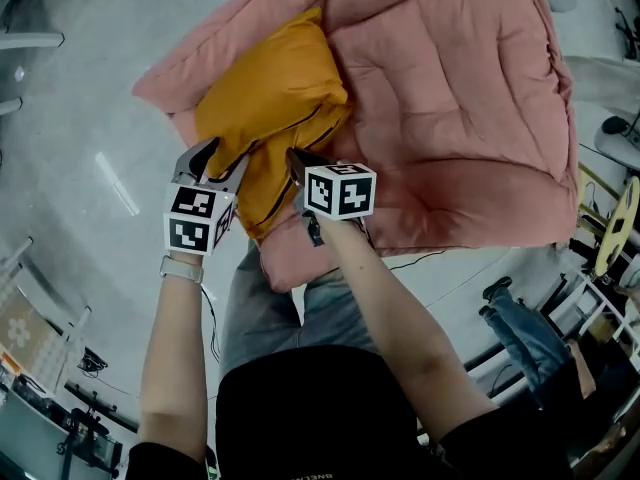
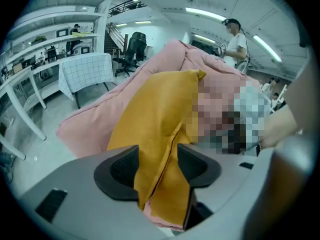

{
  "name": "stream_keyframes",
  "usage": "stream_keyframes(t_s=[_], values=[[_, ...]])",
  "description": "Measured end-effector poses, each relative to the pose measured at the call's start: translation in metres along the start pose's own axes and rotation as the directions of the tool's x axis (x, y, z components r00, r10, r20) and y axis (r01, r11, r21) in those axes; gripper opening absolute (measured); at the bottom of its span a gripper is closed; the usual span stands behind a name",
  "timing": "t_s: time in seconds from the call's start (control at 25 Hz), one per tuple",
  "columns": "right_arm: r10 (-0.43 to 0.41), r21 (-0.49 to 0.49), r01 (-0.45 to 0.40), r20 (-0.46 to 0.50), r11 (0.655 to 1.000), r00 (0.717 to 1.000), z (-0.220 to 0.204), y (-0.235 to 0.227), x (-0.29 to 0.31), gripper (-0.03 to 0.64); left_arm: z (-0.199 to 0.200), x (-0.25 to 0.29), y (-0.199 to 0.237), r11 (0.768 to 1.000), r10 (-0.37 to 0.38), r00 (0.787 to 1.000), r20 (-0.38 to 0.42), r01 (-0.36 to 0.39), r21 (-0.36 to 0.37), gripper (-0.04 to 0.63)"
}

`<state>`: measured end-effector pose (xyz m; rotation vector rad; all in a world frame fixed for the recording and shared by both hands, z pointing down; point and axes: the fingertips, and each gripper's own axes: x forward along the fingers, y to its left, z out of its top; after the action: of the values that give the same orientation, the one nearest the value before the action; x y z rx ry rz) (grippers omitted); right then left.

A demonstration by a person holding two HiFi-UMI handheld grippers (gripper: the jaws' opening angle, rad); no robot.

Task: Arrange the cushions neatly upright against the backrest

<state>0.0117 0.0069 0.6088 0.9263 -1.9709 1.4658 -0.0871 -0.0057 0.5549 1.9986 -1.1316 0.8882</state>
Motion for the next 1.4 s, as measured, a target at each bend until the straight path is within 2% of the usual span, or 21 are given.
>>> stream_keyframes(t_s=[0.16, 0.24, 0.4, 0.56, 0.76, 0.88, 1.0, 1.12, 1.2, 1.4], values=[[0.011, 0.008, -0.011, 0.003, 1.000, 1.000, -0.004, 0.005, 0.000, 0.012, 0.002, 0.007, -0.004, 0.988, 0.038, 0.999, -0.013, -0.036, 0.147, 0.282], [0.017, 0.016, -0.017, 0.007, 1.000, 1.000, -0.006, 0.007, 0.000, 0.012, -0.002, 0.017, -0.001, 0.979, 0.058, 0.997, -0.044, -0.048, 0.198, 0.303], [0.025, 0.022, -0.025, 0.010, 0.999, 1.000, -0.003, 0.001, 0.006, 0.012, -0.006, 0.046, 0.010, 0.969, 0.084, 0.990, -0.117, -0.054, 0.240, 0.328], [0.020, 0.039, -0.021, 0.016, 0.999, 1.000, 0.004, -0.011, 0.009, 0.014, 0.001, 0.066, 0.013, 0.961, 0.094, 0.989, -0.118, -0.059, 0.270, 0.328], [-0.012, 0.063, 0.011, 0.011, 0.998, 1.000, 0.001, -0.038, -0.003, 0.017, -0.002, 0.089, -0.002, 0.964, 0.092, 0.981, -0.169, -0.045, 0.260, 0.288], [-0.035, 0.088, 0.034, 0.017, 0.996, 0.999, -0.004, -0.041, -0.006, 0.029, -0.009, 0.093, 0.003, 0.967, 0.093, 0.976, -0.195, -0.042, 0.251, 0.258], [-0.071, 0.141, 0.068, 0.016, 0.988, 0.997, -0.014, -0.045, -0.016, 0.077, -0.019, 0.096, 0.006, 0.967, 0.092, 0.970, -0.225, -0.033, 0.253, 0.245], [-0.119, 0.236, 0.116, -0.001, 0.965, 0.993, -0.029, -0.064, -0.029, 0.175, -0.026, 0.110, -0.001, 0.964, 0.084, 0.961, -0.264, -0.011, 0.265, 0.215], [-0.140, 0.315, 0.134, -0.004, 0.940, 0.990, -0.040, -0.073, -0.033, 0.234, -0.030, 0.119, -0.001, 0.958, 0.083, 0.956, -0.282, 0.001, 0.286, 0.215], [-0.198, 0.464, 0.184, -0.017, 0.866, 0.980, -0.061, -0.099, -0.037, 0.309, -0.039, 0.135, 0.005, 0.956, 0.074, 0.946, -0.316, 0.023, 0.293, 0.207]])
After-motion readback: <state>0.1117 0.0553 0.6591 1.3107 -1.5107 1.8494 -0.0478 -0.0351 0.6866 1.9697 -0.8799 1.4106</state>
